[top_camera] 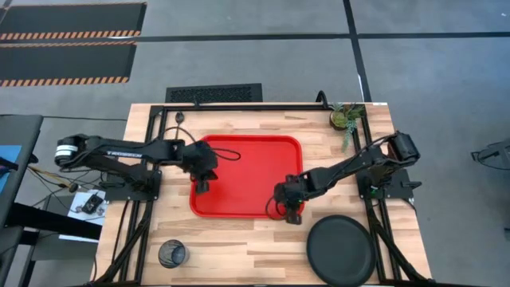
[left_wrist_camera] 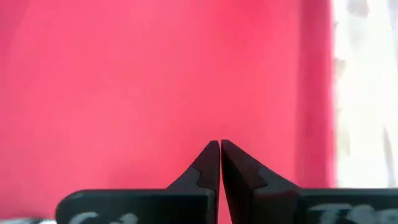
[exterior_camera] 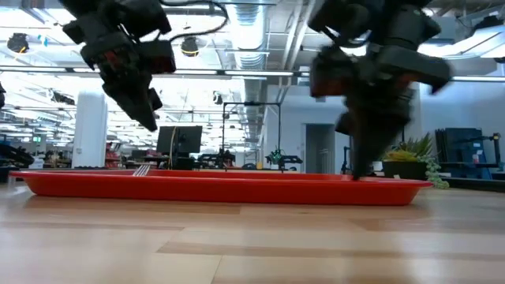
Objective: Pick and place plate/cup/fork/spoon on tray
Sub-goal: Adjust the red serving tray, then put the blue cup on the red serving tray
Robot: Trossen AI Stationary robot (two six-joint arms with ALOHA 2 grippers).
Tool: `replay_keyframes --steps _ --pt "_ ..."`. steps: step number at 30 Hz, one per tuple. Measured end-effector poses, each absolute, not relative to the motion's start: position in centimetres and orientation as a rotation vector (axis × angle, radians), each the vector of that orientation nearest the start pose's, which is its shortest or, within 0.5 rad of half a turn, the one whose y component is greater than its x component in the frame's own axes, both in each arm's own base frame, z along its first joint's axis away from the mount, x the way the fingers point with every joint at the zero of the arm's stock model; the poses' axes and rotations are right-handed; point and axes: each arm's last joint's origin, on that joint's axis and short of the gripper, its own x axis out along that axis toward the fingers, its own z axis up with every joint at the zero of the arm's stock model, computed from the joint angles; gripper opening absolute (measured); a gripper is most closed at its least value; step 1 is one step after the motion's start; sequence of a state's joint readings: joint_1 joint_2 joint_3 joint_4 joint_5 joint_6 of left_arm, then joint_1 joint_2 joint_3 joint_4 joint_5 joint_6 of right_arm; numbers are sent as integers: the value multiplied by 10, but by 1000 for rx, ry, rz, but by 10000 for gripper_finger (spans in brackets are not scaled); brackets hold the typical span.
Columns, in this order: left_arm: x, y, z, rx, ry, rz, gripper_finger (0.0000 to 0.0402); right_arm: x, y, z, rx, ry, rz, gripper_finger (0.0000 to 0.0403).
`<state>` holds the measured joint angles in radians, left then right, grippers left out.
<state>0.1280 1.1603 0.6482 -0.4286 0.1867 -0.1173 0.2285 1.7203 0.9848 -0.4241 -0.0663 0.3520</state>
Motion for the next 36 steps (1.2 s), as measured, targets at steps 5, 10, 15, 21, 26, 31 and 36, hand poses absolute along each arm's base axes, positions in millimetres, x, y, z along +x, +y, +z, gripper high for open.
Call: replay_keyframes --steps 5,10,15,21,26,31,36 --pt "199 10 201 -278 872 -12 0 300 80 152 235 1304 37 9" --pt "190 4 201 -280 851 6 0 293 79 150 247 1385 21 9" --pt "187 3 198 -286 834 15 0 289 76 149 244 1426 -11 8" --pt "187 3 196 -289 824 19 0 288 74 149 213 1426 -44 8" --pt "186 2 198 -276 806 -16 0 287 72 160 157 1362 -65 13" --pt "181 -5 204 -253 787 -66 0 292 71 184 94 1176 -20 11" --pt "173 -19 206 -190 803 -79 0 311 71 193 67 832 161 4"
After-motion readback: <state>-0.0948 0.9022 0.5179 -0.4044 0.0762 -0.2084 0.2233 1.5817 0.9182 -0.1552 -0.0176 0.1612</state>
